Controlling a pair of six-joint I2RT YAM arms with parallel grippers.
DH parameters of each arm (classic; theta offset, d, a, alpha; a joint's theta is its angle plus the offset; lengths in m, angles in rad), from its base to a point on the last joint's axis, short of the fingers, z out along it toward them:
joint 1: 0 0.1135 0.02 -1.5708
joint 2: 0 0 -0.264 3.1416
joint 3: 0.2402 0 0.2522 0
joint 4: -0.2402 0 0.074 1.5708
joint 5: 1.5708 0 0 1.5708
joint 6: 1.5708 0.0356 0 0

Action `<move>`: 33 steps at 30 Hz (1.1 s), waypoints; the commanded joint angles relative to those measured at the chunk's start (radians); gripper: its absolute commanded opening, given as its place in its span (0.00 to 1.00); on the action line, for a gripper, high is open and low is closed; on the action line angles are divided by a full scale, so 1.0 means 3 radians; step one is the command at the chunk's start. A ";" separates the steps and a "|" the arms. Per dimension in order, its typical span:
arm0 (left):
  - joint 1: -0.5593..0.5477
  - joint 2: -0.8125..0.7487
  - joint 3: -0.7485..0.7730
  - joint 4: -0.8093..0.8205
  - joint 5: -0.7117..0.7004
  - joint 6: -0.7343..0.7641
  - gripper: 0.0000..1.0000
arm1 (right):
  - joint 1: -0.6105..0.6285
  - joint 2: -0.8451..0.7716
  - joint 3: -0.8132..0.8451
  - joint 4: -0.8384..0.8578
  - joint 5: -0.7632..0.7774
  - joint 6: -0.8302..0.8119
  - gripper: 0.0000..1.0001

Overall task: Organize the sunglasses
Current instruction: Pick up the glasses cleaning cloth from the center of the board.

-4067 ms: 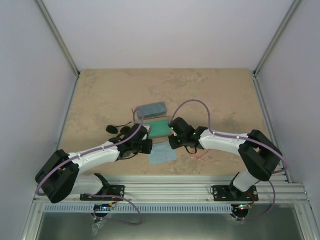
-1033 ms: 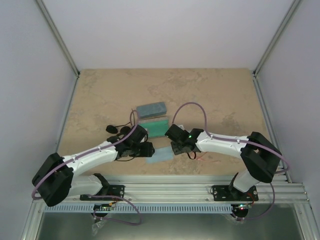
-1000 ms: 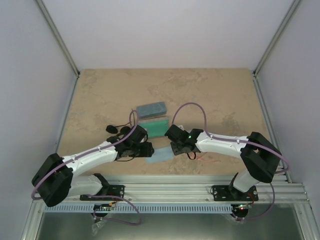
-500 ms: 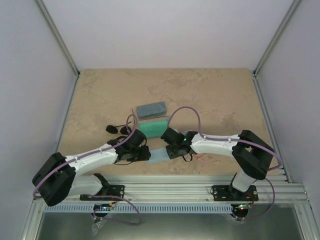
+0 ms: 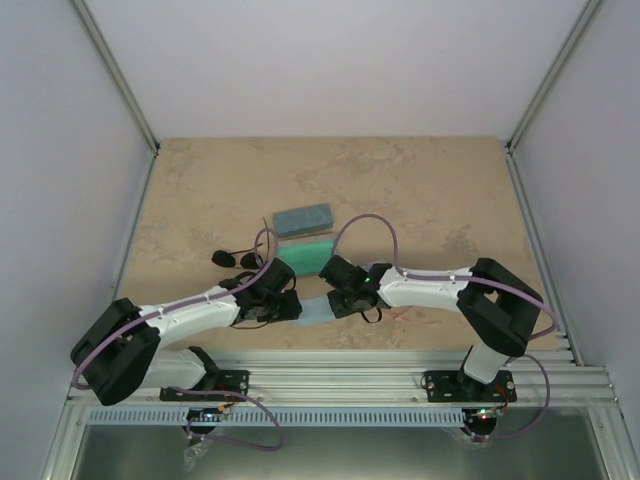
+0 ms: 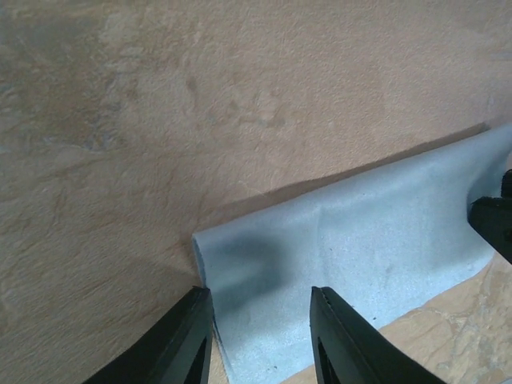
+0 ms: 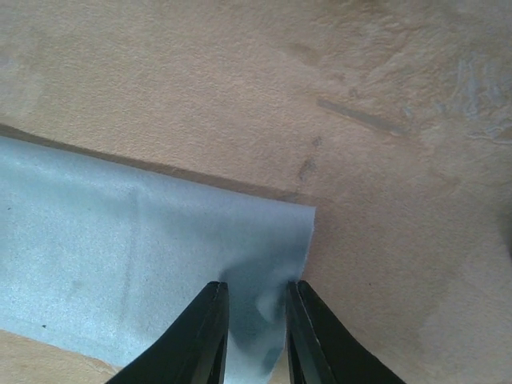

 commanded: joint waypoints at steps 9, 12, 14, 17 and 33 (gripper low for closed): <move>-0.0053 0.0256 -0.0058 -0.0180 0.0041 0.0012 0.25 | 0.0023 0.0147 -0.0015 0.0038 -0.0137 -0.0036 0.11; -0.0051 0.0279 -0.0050 -0.0228 -0.0028 0.0001 0.18 | 0.0023 0.0153 -0.0021 0.0028 -0.0109 -0.0041 0.04; -0.0054 0.0281 -0.0043 -0.0230 -0.0056 -0.0006 0.10 | 0.0023 0.0150 -0.0018 0.0031 -0.0087 -0.0039 0.01; -0.0050 0.0263 -0.0006 -0.0225 -0.0107 -0.0002 0.00 | 0.0023 0.0122 -0.0021 0.0032 -0.0037 -0.0033 0.01; -0.0040 0.0186 0.0852 -0.0440 -0.0750 0.0182 0.00 | -0.0136 -0.0088 0.0445 0.0080 0.0193 -0.0251 0.01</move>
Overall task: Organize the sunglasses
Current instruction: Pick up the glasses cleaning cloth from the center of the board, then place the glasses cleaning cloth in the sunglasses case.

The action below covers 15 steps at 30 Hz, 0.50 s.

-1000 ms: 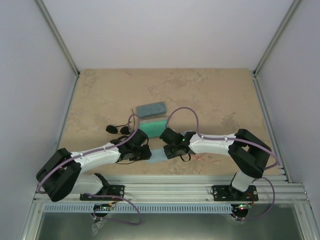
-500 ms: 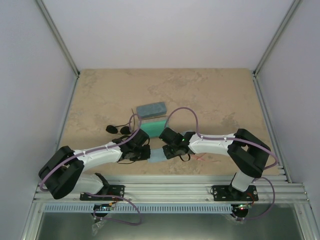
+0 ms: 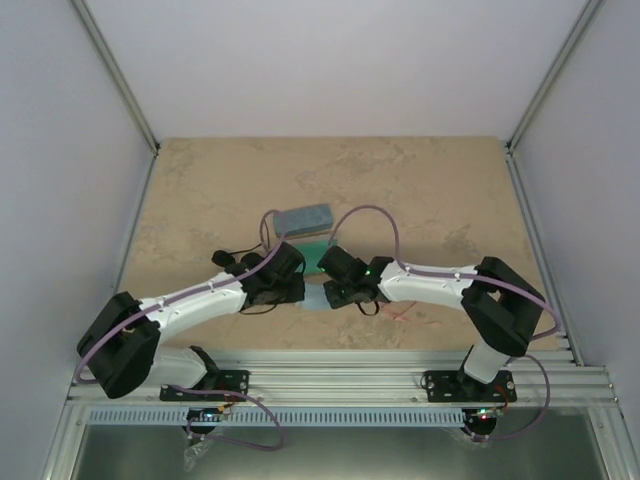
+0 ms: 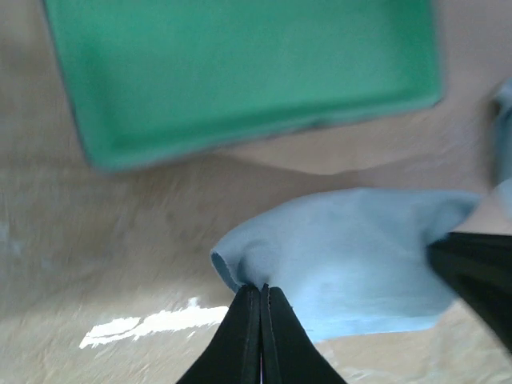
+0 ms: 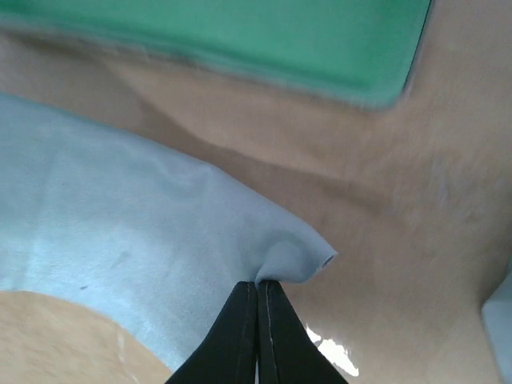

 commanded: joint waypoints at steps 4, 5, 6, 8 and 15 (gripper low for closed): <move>0.0085 0.0180 0.0606 -0.0201 -0.0373 0.0184 0.00 | -0.0162 0.0035 0.0643 -0.0036 0.0263 -0.0318 0.00; 0.0107 0.0215 0.0669 -0.0209 -0.0386 0.0211 0.00 | -0.0187 0.0070 0.0681 -0.0037 0.0271 -0.0346 0.01; 0.0121 0.0244 0.0717 -0.0219 -0.0413 0.0237 0.00 | -0.0209 0.0105 0.0717 -0.0043 0.0265 -0.0368 0.00; 0.0136 0.0307 0.0791 -0.0267 -0.0500 0.0270 0.00 | -0.0253 0.0155 0.0756 -0.0034 0.0253 -0.0399 0.00; 0.0260 0.0433 0.0852 -0.0207 -0.0476 0.0334 0.00 | -0.0371 0.0264 0.0810 0.0044 0.0169 -0.0483 0.00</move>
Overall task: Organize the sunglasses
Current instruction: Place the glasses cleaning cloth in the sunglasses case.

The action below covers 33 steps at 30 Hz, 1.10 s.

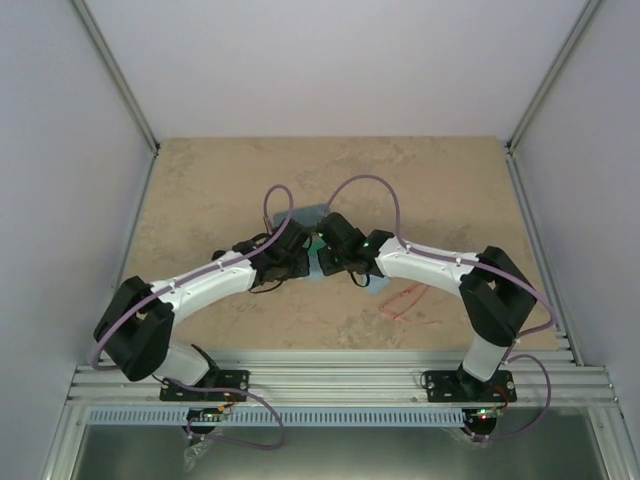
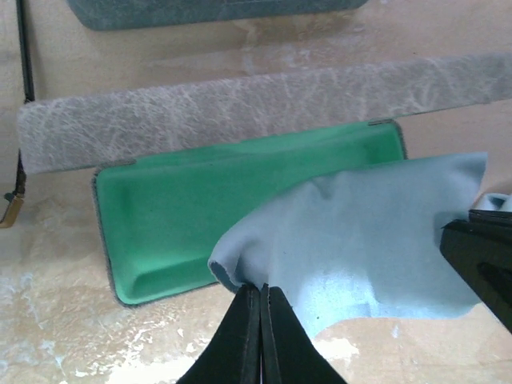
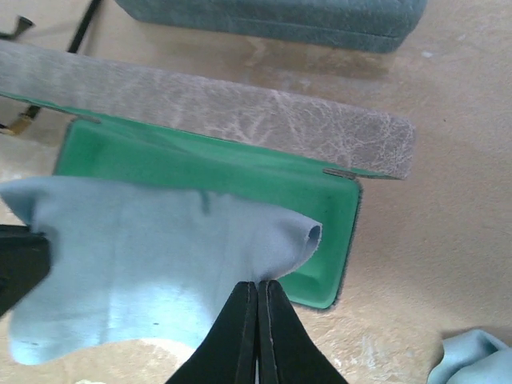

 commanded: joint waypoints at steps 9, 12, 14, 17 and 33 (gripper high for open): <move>0.0228 0.0210 0.0133 0.0052 -0.0010 0.0165 0.00 | -0.0127 0.0262 0.0163 0.0168 -0.0117 -0.0167 0.00; 0.0258 0.0246 0.0141 0.0060 -0.0016 0.0188 0.00 | -0.0149 0.0323 0.0198 0.0181 -0.0156 -0.0180 0.00; 0.0266 0.0261 0.0139 0.0073 -0.0013 0.0176 0.00 | -0.0152 0.0369 0.0223 0.0186 -0.0171 -0.0191 0.00; 0.0267 0.0290 0.0100 0.0110 -0.0014 0.0158 0.00 | -0.0169 0.0438 0.0265 0.0180 -0.0177 -0.0201 0.01; 0.0307 0.0307 0.0140 0.0134 -0.0080 0.0176 0.00 | -0.0202 0.0360 0.0221 0.0259 -0.0137 -0.0188 0.00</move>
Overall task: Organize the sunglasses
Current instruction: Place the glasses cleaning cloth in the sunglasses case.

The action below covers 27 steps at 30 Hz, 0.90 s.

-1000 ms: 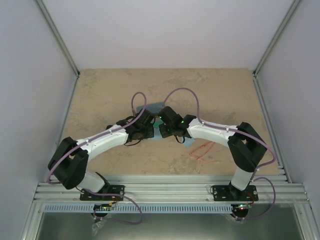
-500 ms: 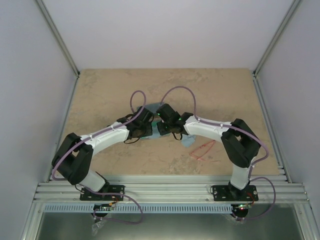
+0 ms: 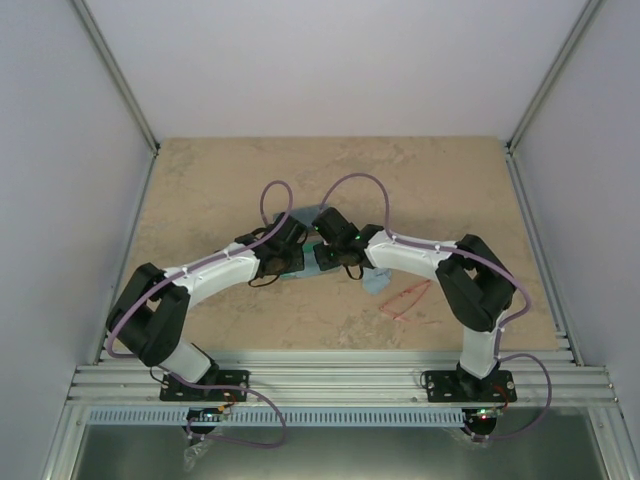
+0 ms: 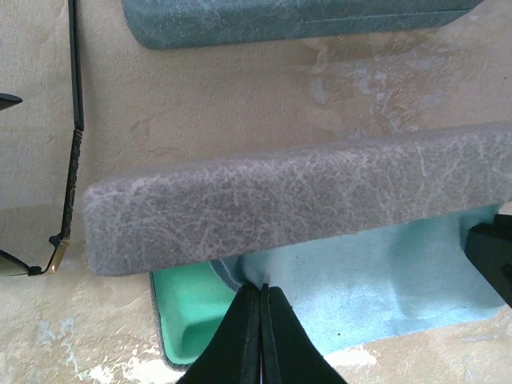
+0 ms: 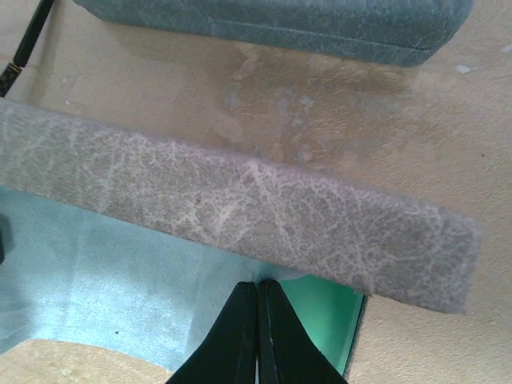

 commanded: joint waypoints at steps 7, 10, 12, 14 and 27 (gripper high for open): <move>0.0023 -0.0047 0.0044 0.0039 -0.0085 0.0027 0.00 | -0.0017 -0.0087 -0.0012 0.0094 0.0033 -0.0036 0.00; 0.0023 -0.0005 0.0017 0.0064 -0.0096 0.0028 0.00 | -0.0016 -0.0045 -0.0014 0.0091 0.0017 -0.0042 0.01; 0.0020 0.0019 0.0000 0.0102 -0.0090 0.0026 0.00 | -0.0020 -0.0013 -0.0007 0.0082 0.0017 -0.0046 0.00; 0.0023 0.0059 -0.0013 0.0129 -0.0085 0.0029 0.00 | -0.0027 0.0022 0.0007 0.0070 0.0014 -0.0054 0.01; 0.0023 0.0203 -0.0005 0.0051 -0.0142 0.0011 0.11 | -0.0087 0.0138 0.0079 -0.0076 0.0080 -0.0118 0.10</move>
